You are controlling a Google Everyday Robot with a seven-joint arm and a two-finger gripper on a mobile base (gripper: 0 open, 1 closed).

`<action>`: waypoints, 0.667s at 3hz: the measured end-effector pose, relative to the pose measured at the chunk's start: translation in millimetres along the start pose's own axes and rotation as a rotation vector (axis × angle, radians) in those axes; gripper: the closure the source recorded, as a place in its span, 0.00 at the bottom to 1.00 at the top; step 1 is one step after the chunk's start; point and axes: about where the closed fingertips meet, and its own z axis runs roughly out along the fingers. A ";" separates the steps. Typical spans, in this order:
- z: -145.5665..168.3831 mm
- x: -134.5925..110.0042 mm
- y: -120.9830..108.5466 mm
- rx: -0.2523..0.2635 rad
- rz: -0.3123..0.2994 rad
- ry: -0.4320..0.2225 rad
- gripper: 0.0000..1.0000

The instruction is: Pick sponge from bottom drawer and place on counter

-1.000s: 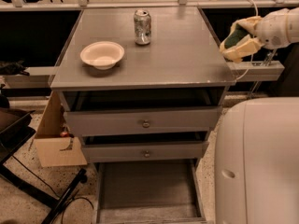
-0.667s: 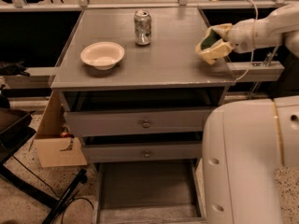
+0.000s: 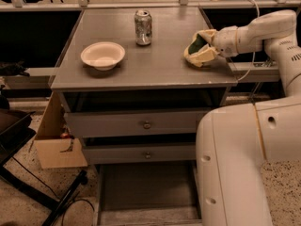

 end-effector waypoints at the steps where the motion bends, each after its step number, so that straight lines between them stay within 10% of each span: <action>1: 0.0 0.0 0.0 0.000 0.000 0.000 0.50; 2: 0.0 0.0 0.0 0.000 0.000 0.000 0.26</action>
Offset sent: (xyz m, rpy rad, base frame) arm 0.0000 0.0000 0.0000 0.0000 0.0000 0.0000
